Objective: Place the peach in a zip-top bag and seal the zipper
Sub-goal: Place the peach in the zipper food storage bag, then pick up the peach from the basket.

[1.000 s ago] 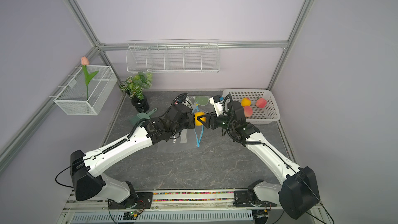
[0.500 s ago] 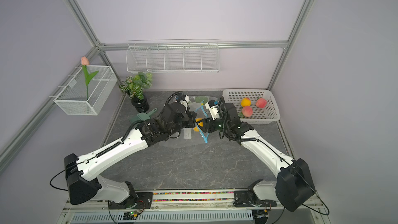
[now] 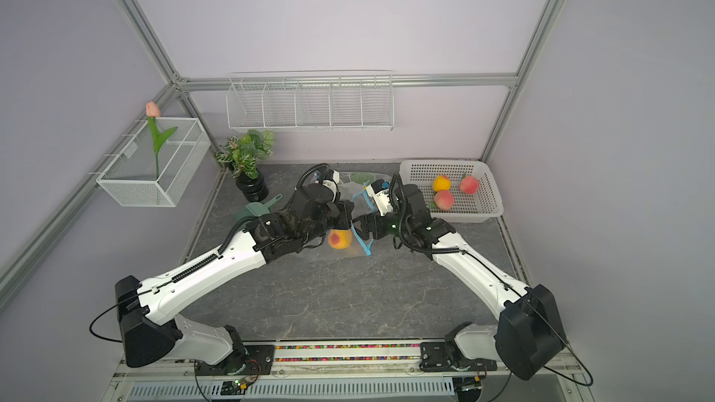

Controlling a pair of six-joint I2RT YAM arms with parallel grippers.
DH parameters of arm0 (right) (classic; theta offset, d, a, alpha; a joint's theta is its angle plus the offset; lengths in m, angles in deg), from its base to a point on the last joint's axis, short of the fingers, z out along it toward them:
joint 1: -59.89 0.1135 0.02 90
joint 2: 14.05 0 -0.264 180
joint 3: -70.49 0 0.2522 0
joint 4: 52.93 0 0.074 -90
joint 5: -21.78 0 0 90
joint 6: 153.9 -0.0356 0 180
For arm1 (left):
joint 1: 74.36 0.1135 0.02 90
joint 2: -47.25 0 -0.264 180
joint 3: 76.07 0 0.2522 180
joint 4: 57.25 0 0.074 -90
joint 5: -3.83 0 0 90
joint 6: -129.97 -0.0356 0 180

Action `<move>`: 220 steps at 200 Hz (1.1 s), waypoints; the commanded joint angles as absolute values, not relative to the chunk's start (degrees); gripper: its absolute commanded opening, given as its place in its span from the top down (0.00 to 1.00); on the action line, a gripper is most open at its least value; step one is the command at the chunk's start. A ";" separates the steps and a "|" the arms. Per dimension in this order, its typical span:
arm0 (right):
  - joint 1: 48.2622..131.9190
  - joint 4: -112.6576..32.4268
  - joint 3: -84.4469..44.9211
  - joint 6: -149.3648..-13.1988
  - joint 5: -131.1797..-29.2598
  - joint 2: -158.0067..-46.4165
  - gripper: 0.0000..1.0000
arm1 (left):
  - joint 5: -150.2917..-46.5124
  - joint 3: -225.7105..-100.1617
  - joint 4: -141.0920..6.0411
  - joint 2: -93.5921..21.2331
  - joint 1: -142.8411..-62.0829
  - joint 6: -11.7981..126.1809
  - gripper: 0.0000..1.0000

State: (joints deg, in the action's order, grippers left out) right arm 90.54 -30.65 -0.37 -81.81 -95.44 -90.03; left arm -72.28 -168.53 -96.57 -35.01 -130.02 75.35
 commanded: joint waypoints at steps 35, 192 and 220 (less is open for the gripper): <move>91.06 -34.79 1.39 -81.36 -94.64 -86.09 0.13 | -69.94 -167.81 -97.26 -33.65 -130.18 75.98 1.00; 75.20 -18.19 -3.18 -71.24 -60.63 -81.54 0.12 | -67.46 -164.65 -99.84 -30.44 -130.20 78.55 1.00; 68.68 -16.08 -7.64 -68.97 -63.91 -88.07 0.12 | -67.36 -164.60 -100.02 -30.27 -130.24 78.40 1.00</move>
